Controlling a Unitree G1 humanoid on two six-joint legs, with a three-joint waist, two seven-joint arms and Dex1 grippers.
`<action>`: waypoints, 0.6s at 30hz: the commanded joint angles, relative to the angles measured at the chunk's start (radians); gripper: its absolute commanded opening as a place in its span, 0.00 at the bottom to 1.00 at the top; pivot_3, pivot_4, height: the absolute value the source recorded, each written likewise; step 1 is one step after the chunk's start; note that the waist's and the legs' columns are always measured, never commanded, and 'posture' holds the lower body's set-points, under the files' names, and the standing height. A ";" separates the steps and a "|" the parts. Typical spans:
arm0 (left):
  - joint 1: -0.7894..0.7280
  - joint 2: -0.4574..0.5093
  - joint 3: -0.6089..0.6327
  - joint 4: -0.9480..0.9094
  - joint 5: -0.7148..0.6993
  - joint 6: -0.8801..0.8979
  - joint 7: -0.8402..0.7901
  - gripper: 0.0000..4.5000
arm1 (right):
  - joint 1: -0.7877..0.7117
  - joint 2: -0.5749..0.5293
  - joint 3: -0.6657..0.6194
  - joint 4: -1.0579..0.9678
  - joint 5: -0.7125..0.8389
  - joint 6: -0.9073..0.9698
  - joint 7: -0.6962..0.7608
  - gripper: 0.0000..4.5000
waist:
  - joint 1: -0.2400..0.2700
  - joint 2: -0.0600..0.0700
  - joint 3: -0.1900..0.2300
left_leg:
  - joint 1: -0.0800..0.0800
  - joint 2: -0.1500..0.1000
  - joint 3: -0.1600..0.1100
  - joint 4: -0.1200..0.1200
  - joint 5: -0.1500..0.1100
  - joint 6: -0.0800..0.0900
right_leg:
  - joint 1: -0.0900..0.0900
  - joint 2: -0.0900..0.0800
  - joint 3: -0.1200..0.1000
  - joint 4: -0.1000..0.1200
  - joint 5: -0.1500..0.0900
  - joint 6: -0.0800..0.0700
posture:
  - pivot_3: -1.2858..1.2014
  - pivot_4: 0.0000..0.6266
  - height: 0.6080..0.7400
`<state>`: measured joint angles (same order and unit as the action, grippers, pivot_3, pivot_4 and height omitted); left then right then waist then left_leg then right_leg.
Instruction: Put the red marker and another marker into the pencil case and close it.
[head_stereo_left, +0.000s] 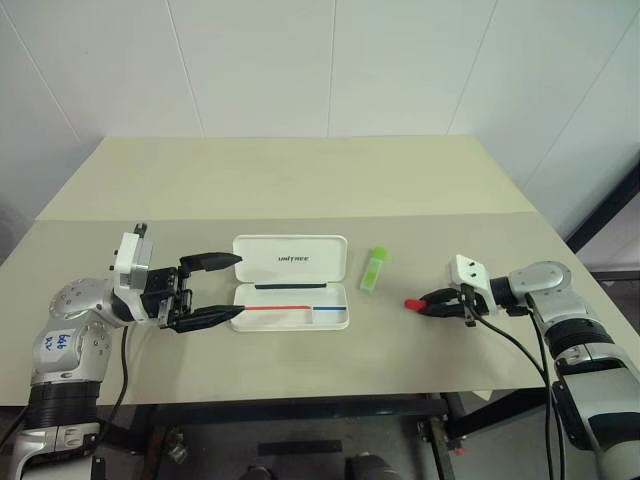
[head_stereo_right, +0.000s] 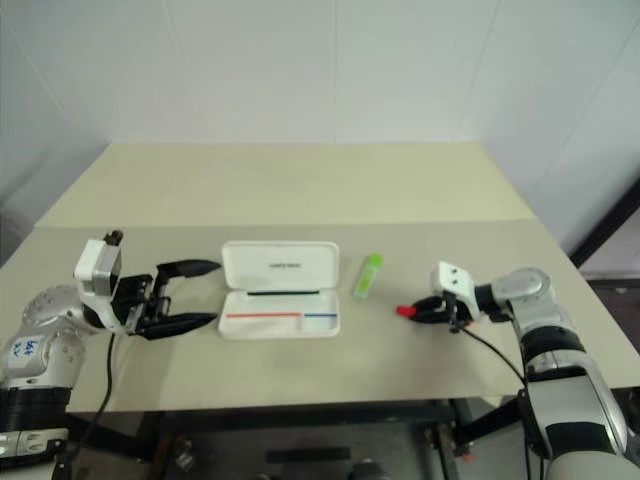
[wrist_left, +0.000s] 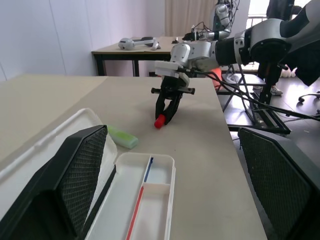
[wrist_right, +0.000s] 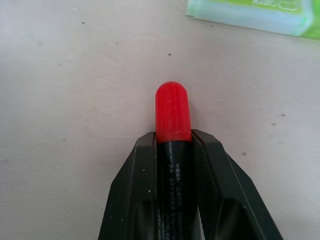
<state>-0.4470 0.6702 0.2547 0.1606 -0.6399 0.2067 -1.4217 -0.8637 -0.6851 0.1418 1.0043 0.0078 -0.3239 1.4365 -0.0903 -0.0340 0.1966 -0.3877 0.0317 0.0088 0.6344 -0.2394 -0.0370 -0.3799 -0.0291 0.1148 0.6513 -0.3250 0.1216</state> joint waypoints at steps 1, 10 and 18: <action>-0.039 -0.006 0.002 0.044 -0.016 -0.021 -0.034 1.00 | 0.021 -0.023 -0.051 -0.135 0.046 0.017 -0.022 0.13 | 0.001 0.000 0.000 | 0.000 0.000 0.000 -0.001 0.000 0.000 | -0.001 0.000 0.000 0.000 0.000 0.000 | 0.52 0.24 1.00; -0.196 0.001 -0.053 0.335 0.068 -0.149 -0.166 1.00 | 0.163 0.004 -0.082 -0.703 0.144 0.321 -0.150 0.13 | 0.006 0.000 0.000 | -0.012 0.000 -0.003 -0.003 0.000 -0.001 | -0.016 0.002 0.000 0.003 -0.001 -0.001 | 0.52 0.24 1.00; -0.290 0.005 -0.110 0.496 0.086 -0.240 -0.193 1.00 | 0.078 0.135 0.064 -0.910 0.053 0.569 -0.309 0.13 | 0.004 0.000 0.000 | -0.015 0.000 -0.005 -0.001 0.000 -0.001 | -0.018 0.002 0.000 0.004 -0.001 -0.001 | 0.52 0.24 1.00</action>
<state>-0.7079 0.6644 0.1541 0.6520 -0.5471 -0.0133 -1.5023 -0.7492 -0.5702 0.1766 0.1547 0.0728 0.2203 1.1524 -0.0867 -0.0339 0.1966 -0.4031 0.0318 0.0035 0.6331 -0.2397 -0.0380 -0.3995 -0.0274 0.1153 0.6557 -0.3262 0.1204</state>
